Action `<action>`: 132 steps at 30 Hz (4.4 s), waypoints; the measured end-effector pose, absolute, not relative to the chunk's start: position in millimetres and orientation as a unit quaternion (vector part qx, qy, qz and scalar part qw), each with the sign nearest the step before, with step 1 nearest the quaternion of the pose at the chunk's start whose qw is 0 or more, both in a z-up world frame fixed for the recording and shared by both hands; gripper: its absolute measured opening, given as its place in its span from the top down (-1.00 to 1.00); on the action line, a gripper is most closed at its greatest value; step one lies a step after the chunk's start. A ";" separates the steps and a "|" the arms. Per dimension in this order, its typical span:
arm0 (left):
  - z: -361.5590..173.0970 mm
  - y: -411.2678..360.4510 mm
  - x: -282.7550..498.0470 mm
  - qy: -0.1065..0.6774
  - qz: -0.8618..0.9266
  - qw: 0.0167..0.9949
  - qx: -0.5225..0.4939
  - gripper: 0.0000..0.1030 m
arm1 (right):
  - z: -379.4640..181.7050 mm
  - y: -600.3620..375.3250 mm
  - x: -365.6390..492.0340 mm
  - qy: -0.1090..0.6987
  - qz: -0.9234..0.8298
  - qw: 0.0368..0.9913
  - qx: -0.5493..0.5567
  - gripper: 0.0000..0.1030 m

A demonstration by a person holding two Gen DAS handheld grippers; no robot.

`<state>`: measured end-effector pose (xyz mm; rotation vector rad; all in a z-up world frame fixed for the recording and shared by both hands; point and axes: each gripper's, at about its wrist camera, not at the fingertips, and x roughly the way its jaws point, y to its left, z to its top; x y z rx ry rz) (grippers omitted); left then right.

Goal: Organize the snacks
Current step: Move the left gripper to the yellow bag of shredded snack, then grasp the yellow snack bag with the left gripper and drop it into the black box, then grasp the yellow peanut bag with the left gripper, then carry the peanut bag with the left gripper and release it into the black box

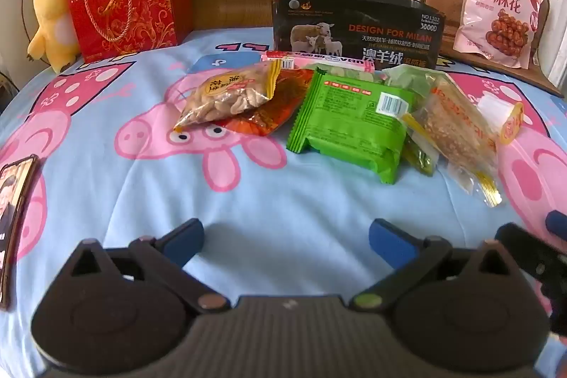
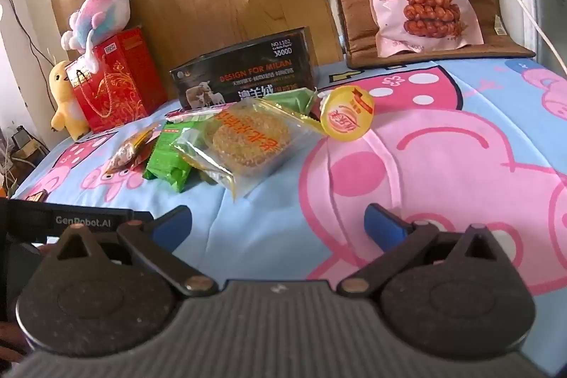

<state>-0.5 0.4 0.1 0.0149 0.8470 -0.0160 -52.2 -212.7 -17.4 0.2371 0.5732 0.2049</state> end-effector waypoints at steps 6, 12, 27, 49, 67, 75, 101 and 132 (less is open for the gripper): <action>-2.4 3.1 -11.4 0.387 -0.024 0.922 0.013 -1.00 | -14.6 -206.1 -56.4 0.284 0.101 0.951 0.074 -1.00; -1.2 7.8 -20.3 0.369 -0.055 0.927 0.022 -1.00 | -10.5 -209.7 -58.4 0.264 0.111 0.957 0.055 -0.92; 35.0 10.2 28.3 0.400 -0.244 0.873 -0.134 -0.20 | 22.2 -248.1 17.2 0.293 0.219 0.926 0.094 0.22; 24.6 42.9 16.9 0.401 -0.266 0.856 -0.188 -0.21 | 0.1 -253.2 -17.5 0.359 0.303 0.869 0.152 -0.45; 88.3 15.2 32.5 0.340 -0.290 0.890 -0.089 0.13 | 40.9 -195.6 -21.0 0.224 0.295 0.927 -0.054 0.12; 113.9 1.8 160.2 0.312 -0.252 0.912 -0.085 0.08 | 84.4 -183.1 102.8 0.195 0.261 0.945 -0.035 0.11; 15.8 182.6 90.0 0.346 -0.105 0.883 -0.299 -0.27 | 33.3 -133.7 55.7 0.284 0.379 0.878 0.067 0.48; 49.6 90.8 143.7 0.370 -0.185 0.877 -0.245 -0.05 | 43.6 -189.2 87.0 0.246 0.296 0.918 0.096 -0.30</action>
